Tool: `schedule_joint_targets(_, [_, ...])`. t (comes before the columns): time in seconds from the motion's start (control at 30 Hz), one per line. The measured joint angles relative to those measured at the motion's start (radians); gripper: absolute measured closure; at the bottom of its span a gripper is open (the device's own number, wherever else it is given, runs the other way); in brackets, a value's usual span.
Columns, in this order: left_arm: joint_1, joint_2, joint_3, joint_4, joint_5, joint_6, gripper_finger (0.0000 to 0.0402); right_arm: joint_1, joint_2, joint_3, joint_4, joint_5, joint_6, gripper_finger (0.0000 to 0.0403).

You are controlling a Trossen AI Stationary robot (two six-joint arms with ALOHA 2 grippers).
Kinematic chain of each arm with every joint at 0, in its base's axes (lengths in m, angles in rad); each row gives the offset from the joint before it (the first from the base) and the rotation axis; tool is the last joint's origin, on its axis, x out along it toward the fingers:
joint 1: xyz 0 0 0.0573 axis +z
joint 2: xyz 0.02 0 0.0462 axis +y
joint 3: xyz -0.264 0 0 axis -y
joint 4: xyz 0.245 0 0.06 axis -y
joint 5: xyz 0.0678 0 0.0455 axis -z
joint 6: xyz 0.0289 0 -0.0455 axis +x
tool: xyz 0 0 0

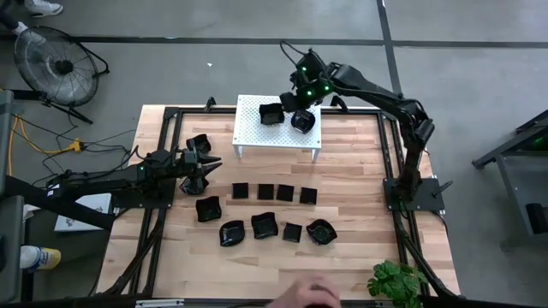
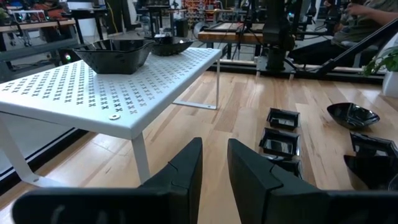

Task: Pick & Place Mini shaped plates
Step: Stack the leaf shaped plate on top of the other leaf shaped plates on the shelf

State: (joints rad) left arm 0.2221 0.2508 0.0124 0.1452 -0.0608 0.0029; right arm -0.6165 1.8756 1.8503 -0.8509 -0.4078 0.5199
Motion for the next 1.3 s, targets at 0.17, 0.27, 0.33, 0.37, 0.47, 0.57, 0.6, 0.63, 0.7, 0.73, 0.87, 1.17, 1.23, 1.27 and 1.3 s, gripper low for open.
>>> schedule_joint_targets(0.17, [0.0, 0.0, 0.0, -0.007, 0.0, 0.0, 0.0328, 0.037, -0.059, 0.0, -0.135, 0.026, -0.149, 0.0356])
schedule_joint_targets(0.27, [0.0, 0.0, 0.0, -0.018, 0.0, 0.0, 0.0328, 0.064, -0.096, 0.0, -0.238, 0.078, -0.231, 0.0361])
schedule_joint_targets(0.33, [0.0, 0.0, 0.0, -0.023, 0.0, 0.0, 0.0328, 0.084, -0.12, 0.0, -0.302, 0.12, -0.261, 0.0364])
schedule_joint_targets(0.37, [0.0, 0.0, 0.0, -0.023, 0.0, 0.0, 0.0328, 0.096, -0.131, 0.0, -0.331, 0.142, -0.271, 0.0365])
schedule_joint_targets(0.47, [0.0, 0.0, 0.0, -0.023, 0.0, 0.0, 0.0328, 0.13, -0.167, 0.0, -0.413, 0.191, -0.302, 0.0368])
schedule_joint_targets(0.57, [0.0, 0.0, 0.0, -0.025, 0.0, 0.0, 0.0328, 0.164, -0.198, 0.0, -0.474, 0.227, -0.325, 0.0367])
schedule_joint_targets(0.6, [0.0, 0.0, 0.0, -0.025, 0.0, 0.0, 0.0328, 0.175, -0.208, 0.0, -0.49, 0.24, -0.331, 0.0367])
schedule_joint_targets(0.63, [0.0, 0.0, 0.0, -0.025, 0.0, 0.0, 0.0328, 0.188, -0.218, 0.0, -0.506, 0.25, -0.34, 0.0367])
schedule_joint_targets(0.7, [0.0, 0.0, 0.0, -0.025, 0.0, 0.0, 0.0328, 0.213, -0.238, 0.0, -0.539, 0.261, -0.357, 0.0367])
schedule_joint_targets(0.73, [0.0, 0.0, 0.0, -0.025, 0.0, 0.0, 0.0328, 0.227, -0.247, 0.0, -0.556, 0.263, -0.364, 0.0368])
schedule_joint_targets(0.87, [0.0, 0.0, 0.0, -0.026, 0.0, 0.0, 0.0328, 0.291, -0.28, 0.0, -0.616, 0.305, -0.368, 0.0372])
schedule_joint_targets(1.17, [0.0, 0.0, 0.0, -0.03, 0.0, 0.0, 0.0328, 0.471, -0.373, -0.049, -0.692, 0.376, -0.308, 0.0373])
schedule_joint_targets(1.23, [0.0, 0.0, 0.0, -0.03, 0.0, 0.0, 0.0328, 0.513, -0.423, -0.137, -0.634, 0.372, -0.289, 0.0373])
schedule_joint_targets(1.27, [0.0, 0.0, 0.0, -0.03, 0.0, 0.0, 0.0328, 0.532, -0.452, -0.189, -0.592, 0.366, -0.284, 0.0373])
schedule_joint_targets(1.3, [0.0, 0.0, 0.0, -0.031, 0.0, 0.0, 0.0328, 0.552, -0.482, -0.246, -0.546, 0.365, -0.28, 0.0373])
